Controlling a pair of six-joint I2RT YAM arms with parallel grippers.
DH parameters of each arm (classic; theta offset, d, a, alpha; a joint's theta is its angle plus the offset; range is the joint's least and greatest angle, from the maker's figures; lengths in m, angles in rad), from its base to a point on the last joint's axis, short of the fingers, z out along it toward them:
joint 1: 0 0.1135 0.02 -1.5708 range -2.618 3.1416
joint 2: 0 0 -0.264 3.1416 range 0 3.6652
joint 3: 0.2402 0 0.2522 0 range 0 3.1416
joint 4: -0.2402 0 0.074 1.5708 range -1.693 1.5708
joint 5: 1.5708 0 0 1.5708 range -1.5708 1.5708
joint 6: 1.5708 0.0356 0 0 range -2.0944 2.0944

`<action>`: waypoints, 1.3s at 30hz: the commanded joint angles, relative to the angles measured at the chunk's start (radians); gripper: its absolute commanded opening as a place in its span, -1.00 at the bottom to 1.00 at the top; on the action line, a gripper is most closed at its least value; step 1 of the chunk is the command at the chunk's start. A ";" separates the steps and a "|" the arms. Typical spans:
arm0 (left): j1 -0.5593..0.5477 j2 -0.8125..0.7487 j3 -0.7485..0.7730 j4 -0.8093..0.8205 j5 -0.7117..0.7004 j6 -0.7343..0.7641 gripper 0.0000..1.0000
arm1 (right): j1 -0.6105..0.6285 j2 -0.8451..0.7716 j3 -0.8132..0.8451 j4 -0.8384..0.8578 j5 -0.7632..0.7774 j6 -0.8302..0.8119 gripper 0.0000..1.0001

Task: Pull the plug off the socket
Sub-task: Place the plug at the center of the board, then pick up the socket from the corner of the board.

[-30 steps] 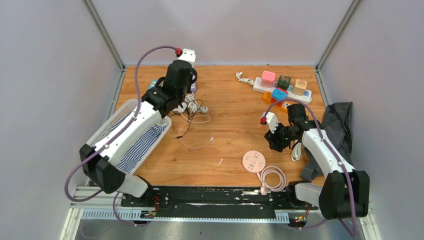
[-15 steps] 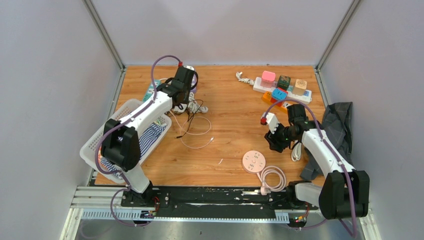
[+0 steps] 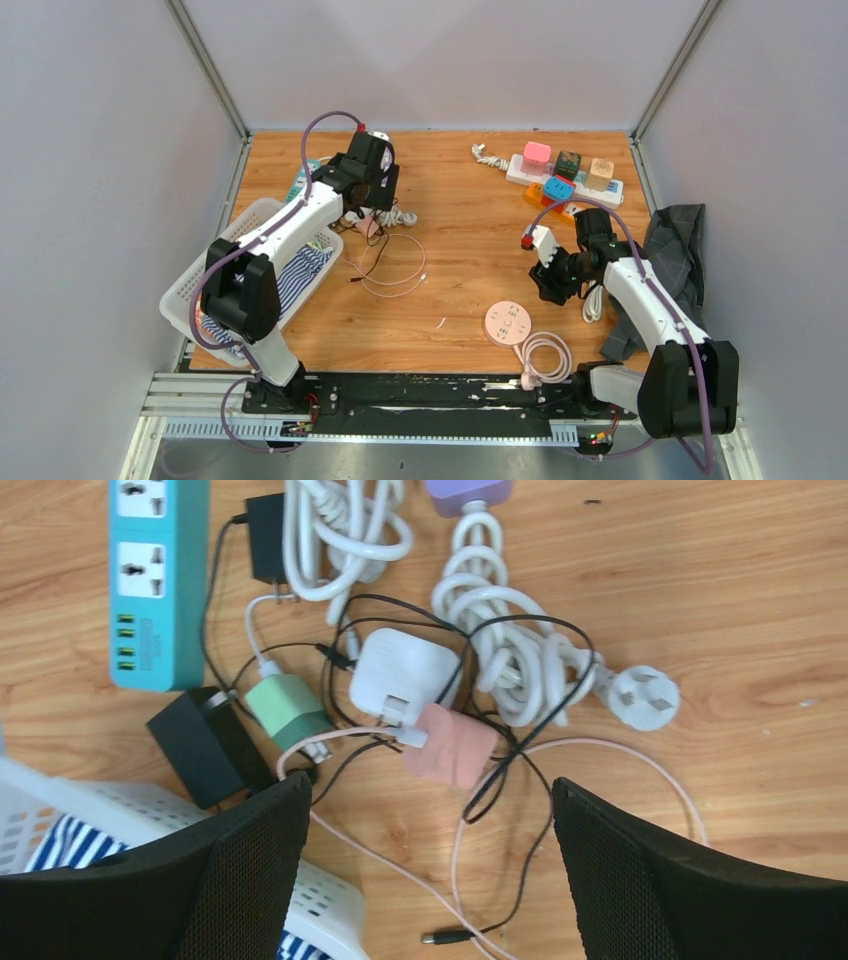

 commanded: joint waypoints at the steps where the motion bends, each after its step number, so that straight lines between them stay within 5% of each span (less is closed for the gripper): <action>1: 0.007 -0.055 0.019 -0.004 0.179 -0.013 0.81 | -0.018 0.001 -0.016 -0.008 -0.014 -0.018 0.05; 9: 0.007 -0.190 -0.106 0.166 0.569 -0.057 0.99 | -0.023 0.000 -0.018 -0.010 -0.024 -0.021 0.05; 18: -0.006 -0.264 -0.248 0.345 0.841 -0.186 1.00 | -0.024 0.003 -0.020 -0.010 -0.028 -0.023 0.05; 32: -0.316 -0.538 -0.547 0.526 0.722 -0.270 1.00 | -0.024 0.003 -0.020 -0.012 -0.040 -0.023 0.05; 39: -0.616 -0.583 -0.604 0.538 0.501 -0.315 1.00 | -0.025 0.002 -0.020 -0.012 -0.037 -0.023 0.05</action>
